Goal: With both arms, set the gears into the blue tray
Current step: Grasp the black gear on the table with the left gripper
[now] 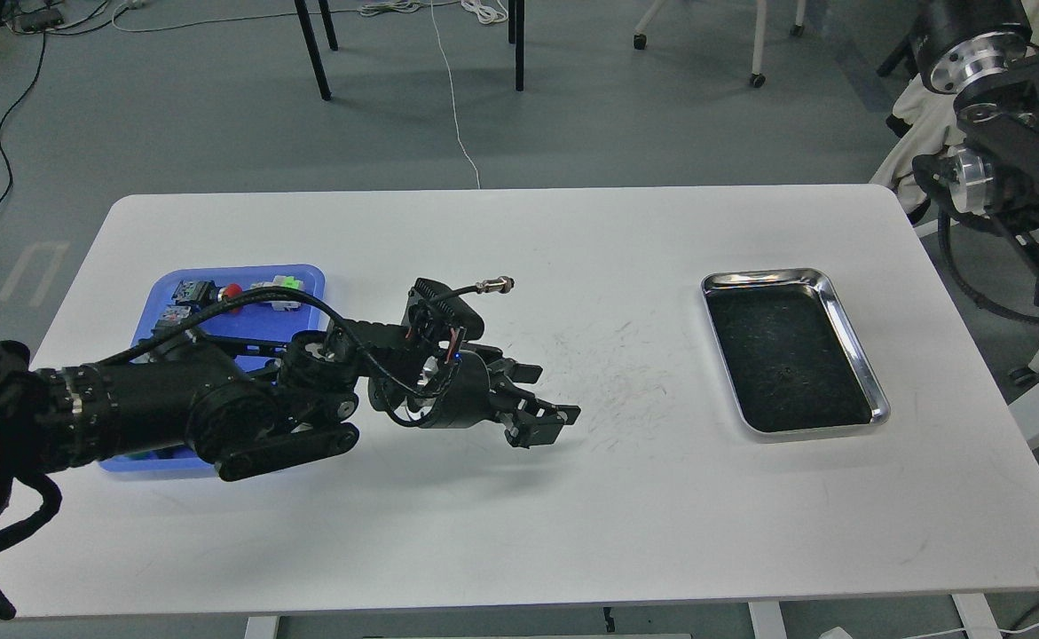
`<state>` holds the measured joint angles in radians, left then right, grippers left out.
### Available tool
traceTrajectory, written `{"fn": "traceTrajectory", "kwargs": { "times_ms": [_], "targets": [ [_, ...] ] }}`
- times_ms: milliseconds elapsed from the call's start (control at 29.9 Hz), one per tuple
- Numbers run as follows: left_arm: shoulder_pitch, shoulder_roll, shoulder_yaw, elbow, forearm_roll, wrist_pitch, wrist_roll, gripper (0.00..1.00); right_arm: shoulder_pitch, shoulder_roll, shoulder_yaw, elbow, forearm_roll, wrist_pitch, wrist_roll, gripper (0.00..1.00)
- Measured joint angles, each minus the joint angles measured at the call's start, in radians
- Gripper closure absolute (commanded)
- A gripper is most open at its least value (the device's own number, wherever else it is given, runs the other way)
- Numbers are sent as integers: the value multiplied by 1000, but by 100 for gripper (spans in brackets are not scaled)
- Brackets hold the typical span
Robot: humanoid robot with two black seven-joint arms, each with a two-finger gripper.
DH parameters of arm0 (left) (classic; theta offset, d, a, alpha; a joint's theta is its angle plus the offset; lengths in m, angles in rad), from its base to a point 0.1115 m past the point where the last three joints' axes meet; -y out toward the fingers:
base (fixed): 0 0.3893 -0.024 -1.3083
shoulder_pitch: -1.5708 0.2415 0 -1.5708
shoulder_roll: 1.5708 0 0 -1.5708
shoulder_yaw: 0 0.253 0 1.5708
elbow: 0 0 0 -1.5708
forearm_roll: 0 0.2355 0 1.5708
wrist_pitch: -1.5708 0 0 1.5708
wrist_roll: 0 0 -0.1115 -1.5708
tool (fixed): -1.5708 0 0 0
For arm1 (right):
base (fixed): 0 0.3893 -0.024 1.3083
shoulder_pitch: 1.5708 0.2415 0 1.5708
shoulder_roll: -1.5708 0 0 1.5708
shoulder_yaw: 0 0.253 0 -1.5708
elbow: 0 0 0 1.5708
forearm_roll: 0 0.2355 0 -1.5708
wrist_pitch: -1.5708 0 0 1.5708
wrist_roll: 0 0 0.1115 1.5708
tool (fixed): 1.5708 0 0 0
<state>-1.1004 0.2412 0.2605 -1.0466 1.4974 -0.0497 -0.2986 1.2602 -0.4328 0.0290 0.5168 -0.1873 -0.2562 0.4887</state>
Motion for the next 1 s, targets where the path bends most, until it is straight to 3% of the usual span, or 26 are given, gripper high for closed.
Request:
{"fn": "traceTrajectory", "kwargs": {
  "times_ms": [134,268,468,836,1003],
  "targets": [
    [5,-3,1,10,5,2,-25,30,0,-1,-1,0,0,0,0,6],
    [7,7,2,17,28,7,-38,31,0,0,-1,0,0,0,0,6],
    [8,26,6,37,149,31,-91,31,1,3,-1,-1,-1,0,0,5],
    [21,33,8,81,233,71,-122,31,2,4,-3,3,-1,-1,0,5],
    [31,33,8,121,265,84,-170,42,2,3,-3,3,-3,-1,0,5]
  ]
}}
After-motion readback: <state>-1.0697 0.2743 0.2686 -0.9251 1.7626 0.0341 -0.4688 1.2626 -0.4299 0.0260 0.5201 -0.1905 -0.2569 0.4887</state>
